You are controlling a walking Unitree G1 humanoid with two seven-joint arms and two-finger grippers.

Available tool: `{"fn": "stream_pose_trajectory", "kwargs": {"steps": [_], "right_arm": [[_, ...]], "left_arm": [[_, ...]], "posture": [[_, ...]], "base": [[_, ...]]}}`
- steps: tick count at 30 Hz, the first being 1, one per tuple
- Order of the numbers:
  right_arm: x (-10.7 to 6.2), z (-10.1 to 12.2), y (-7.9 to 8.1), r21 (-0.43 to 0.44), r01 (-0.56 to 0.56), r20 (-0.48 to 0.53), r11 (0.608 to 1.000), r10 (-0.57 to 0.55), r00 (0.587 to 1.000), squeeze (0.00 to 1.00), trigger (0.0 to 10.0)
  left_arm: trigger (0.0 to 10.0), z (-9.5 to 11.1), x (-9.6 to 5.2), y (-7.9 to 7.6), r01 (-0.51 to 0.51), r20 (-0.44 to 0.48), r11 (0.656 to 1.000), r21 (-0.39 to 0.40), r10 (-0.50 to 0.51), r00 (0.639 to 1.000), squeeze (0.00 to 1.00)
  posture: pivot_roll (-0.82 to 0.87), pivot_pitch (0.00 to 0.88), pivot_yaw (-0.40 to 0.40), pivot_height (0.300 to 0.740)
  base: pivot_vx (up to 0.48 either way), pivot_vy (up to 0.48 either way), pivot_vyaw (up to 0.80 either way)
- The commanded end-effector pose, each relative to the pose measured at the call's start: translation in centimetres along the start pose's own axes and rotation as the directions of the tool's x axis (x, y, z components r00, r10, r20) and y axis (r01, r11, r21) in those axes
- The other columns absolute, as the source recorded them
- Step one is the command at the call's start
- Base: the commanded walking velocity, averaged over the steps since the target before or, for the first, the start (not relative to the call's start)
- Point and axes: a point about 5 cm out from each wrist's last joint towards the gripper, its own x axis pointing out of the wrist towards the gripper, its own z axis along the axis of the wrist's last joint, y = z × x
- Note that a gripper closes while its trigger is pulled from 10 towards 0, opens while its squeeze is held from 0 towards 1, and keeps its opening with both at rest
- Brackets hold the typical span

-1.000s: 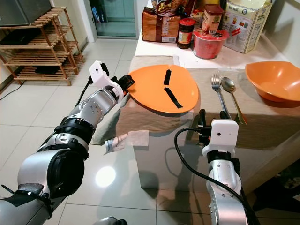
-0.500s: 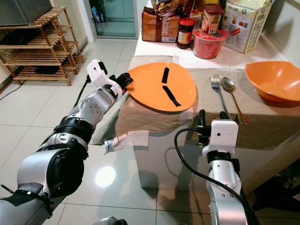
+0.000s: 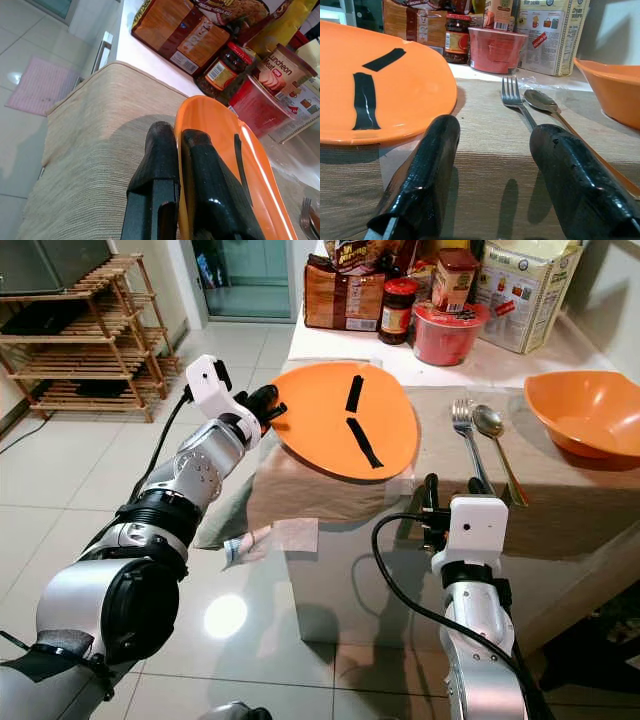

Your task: Setting the table

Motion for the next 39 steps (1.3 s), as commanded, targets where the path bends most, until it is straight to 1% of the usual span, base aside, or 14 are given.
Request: {"fn": "stream_pose_trajectory", "kwargs": {"steps": [1,4,7,11,13,17,19,26,30,32,35,36,38,39], "right_arm": [[0.0,-0.2,0.1,0.007,-0.001,-0.009,1.0,0.001,1.0,0.0,10.0],[-0.1,-0.3,0.1,0.007,-0.001,-0.011,1.0,0.001,1.0,0.0,10.0],[-0.1,-0.3,0.1,0.007,-0.001,-0.014,1.0,0.001,1.0,0.0,10.0],[-0.1,-0.4,0.1,0.006,-0.002,-0.015,1.0,0.002,1.0,0.0,10.0],[0.0,-0.3,0.1,0.006,-0.001,-0.014,1.0,0.001,1.0,0.0,10.0],[0.0,-0.3,0.0,0.005,0.0,-0.013,1.0,0.0,1.0,0.0,10.0],[0.0,-0.3,0.0,0.005,0.0,-0.013,1.0,0.0,1.0,0.0,10.0],[0.0,-0.5,0.1,0.006,0.0,-0.017,1.0,0.0,1.0,0.0,10.0],[-0.1,-0.5,0.1,0.006,0.0,-0.019,1.0,0.0,1.0,0.0,10.0],[-0.1,-0.6,0.1,0.006,0.0,-0.021,1.0,0.0,1.0,0.0,10.0],[-0.2,-0.7,0.1,0.005,-0.001,-0.023,1.0,0.001,1.0,0.0,10.0],[-0.2,-0.7,0.1,0.004,-0.003,-0.025,1.0,0.003,1.0,0.0,10.0],[-0.1,-0.7,0.1,0.004,-0.003,-0.025,1.0,0.003,1.0,0.0,10.0],[-0.1,-0.7,0.1,0.004,-0.003,-0.025,1.0,0.003,1.0,0.0,10.0]], "left_arm": [[0.0,0.4,0.0,0.0,0.003,0.01,0.998,0.063,-0.003,1.0,0.0],[0.0,0.0,-0.1,0.3,-0.01,-0.003,0.999,0.041,0.01,1.0,0.0],[0.0,-0.1,-0.1,0.3,-0.016,-0.009,0.998,0.054,0.016,1.0,0.0],[0.0,-0.2,-0.1,0.5,-0.031,-0.013,0.999,0.041,0.031,0.999,0.0],[0.0,0.6,0.0,0.4,-0.038,0.016,0.998,0.041,0.038,0.999,0.0],[0.0,2.5,0.2,-0.3,-0.015,0.084,0.994,0.109,0.006,0.996,0.0],[0.0,3.2,0.2,-0.5,-0.009,0.104,0.992,0.127,-0.005,0.995,0.0],[0.0,4.6,0.2,-0.3,-0.014,0.149,0.989,0.146,-0.008,0.989,0.0],[0.0,5.6,0.0,0.2,-0.032,0.182,0.983,0.183,-0.002,0.983,0.0],[0.0,6.0,-0.1,0.6,-0.047,0.193,0.985,0.166,0.015,0.981,0.0],[0.0,6.4,-0.2,0.9,-0.053,0.201,0.988,0.148,0.022,0.979,0.0],[0.0,6.7,-0.2,0.9,-0.043,0.209,0.994,0.102,0.021,0.978,0.0],[0.0,7.0,-0.2,1.0,-0.04,0.215,0.997,0.067,0.025,0.976,0.0],[0.0,7.0,-0.2,1.0,-0.04,0.215,0.997,0.067,0.025,0.976,0.0]], "posture": [[-0.05,0.0,0.077,0.735],[-0.05,0.0,0.077,0.735],[-0.05,0.0,0.076,0.735],[-0.05,0.0,0.076,0.735],[-0.05,0.0,0.075,0.735],[-0.05,0.0,0.074,0.735],[-0.05,0.0,0.073,0.735],[-0.05,0.0,0.073,0.735],[-0.05,0.0,0.072,0.735],[-0.04,0.0,0.071,0.735],[-0.04,0.0,0.071,0.735],[-0.04,0.0,0.069,0.735],[-0.04,0.0,0.068,0.735],[-0.04,0.0,0.068,0.735]], "base": [[0.0,0.0,0.0],[0.0,0.0,0.0],[0.0,0.0,0.0],[0.0,0.0,0.0],[0.0,0.0,0.0],[0.0,0.0,0.0],[0.0,0.0,0.0],[0.0,0.0,0.0],[0.0,0.0,0.0],[0.0,0.0,0.0],[0.0,0.0,0.0],[0.0,0.0,0.0],[0.0,0.0,0.0],[0.0,0.0,0.0]]}}
